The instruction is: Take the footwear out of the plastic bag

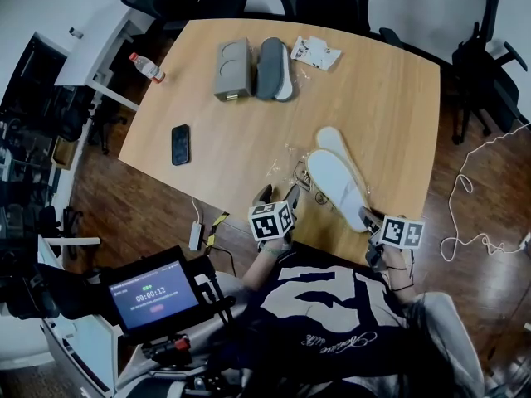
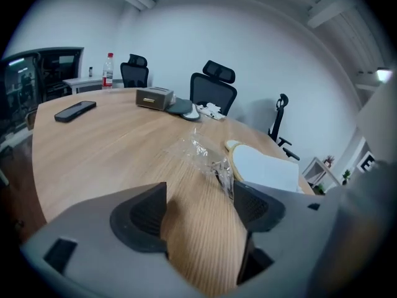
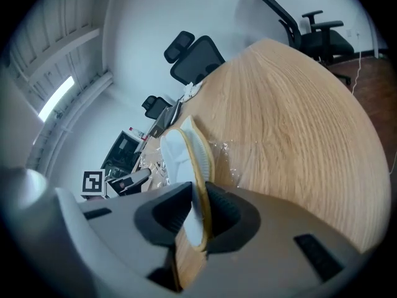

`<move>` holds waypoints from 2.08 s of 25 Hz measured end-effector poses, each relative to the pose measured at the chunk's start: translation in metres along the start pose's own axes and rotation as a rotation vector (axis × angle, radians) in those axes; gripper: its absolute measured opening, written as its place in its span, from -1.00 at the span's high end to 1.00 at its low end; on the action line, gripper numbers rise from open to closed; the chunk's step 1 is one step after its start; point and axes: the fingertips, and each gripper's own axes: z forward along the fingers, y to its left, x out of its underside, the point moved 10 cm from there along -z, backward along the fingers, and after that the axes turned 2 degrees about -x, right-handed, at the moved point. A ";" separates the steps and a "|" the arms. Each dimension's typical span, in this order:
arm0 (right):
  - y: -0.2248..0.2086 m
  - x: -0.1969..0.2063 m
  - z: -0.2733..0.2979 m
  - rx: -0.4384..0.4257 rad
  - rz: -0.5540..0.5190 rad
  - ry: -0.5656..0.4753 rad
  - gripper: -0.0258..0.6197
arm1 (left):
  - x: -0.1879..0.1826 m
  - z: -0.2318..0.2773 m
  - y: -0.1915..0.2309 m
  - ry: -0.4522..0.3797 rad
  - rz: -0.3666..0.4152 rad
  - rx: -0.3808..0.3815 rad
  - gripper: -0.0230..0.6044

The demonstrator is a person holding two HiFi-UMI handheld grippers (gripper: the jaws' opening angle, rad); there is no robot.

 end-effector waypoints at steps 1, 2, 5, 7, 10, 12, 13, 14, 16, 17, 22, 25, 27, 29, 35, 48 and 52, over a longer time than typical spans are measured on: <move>0.003 -0.001 -0.001 0.016 -0.032 -0.010 0.71 | 0.000 -0.004 0.003 -0.011 -0.024 0.008 -0.12; 0.007 -0.001 -0.002 0.034 -0.065 -0.020 0.68 | 0.000 -0.007 0.006 -0.024 -0.050 0.020 -0.12; 0.020 -0.004 -0.006 0.077 -0.150 -0.051 0.59 | -0.002 -0.018 0.011 -0.074 -0.086 0.072 -0.12; 0.027 -0.004 -0.012 0.088 -0.174 -0.094 0.48 | -0.003 -0.026 0.013 -0.095 -0.075 0.102 -0.12; 0.038 -0.001 -0.025 0.104 -0.180 -0.174 0.44 | -0.006 -0.041 0.017 -0.138 -0.068 0.120 -0.11; 0.044 0.000 -0.033 0.123 -0.189 -0.232 0.44 | -0.008 -0.048 0.019 -0.175 -0.086 0.139 -0.10; 0.047 0.001 -0.038 0.133 -0.195 -0.261 0.44 | -0.009 -0.051 0.019 -0.193 -0.099 0.153 -0.04; 0.051 0.002 -0.043 0.141 -0.200 -0.288 0.44 | -0.009 -0.055 0.019 -0.208 -0.113 0.170 0.03; 0.061 0.007 -0.052 0.143 -0.213 -0.326 0.44 | -0.007 -0.063 0.017 -0.228 -0.142 0.213 0.14; 0.067 0.010 -0.056 0.137 -0.222 -0.337 0.44 | -0.005 -0.066 0.015 -0.235 -0.156 0.238 0.18; 0.093 0.021 -0.060 0.096 -0.292 -0.373 0.67 | 0.007 -0.083 0.001 -0.268 -0.185 0.358 0.76; 0.104 0.027 -0.059 0.051 -0.348 -0.372 0.82 | 0.014 -0.094 -0.010 -0.283 -0.146 0.390 0.91; 0.113 0.036 -0.062 0.013 -0.374 -0.361 0.83 | 0.021 -0.106 -0.017 -0.292 -0.139 0.409 0.91; 0.118 0.040 -0.065 -0.012 -0.393 -0.353 0.91 | 0.024 -0.115 -0.025 -0.301 -0.139 0.426 0.91; 0.117 0.053 -0.086 -0.092 -0.451 -0.320 0.94 | 0.037 -0.135 -0.062 -0.316 -0.122 0.444 0.91; 0.059 0.118 -0.199 -0.234 -0.572 -0.237 0.94 | 0.143 -0.207 -0.189 -0.361 -0.176 0.374 0.91; 0.048 0.146 -0.234 -0.275 -0.599 -0.220 0.94 | 0.180 -0.240 -0.223 -0.350 -0.154 0.344 0.91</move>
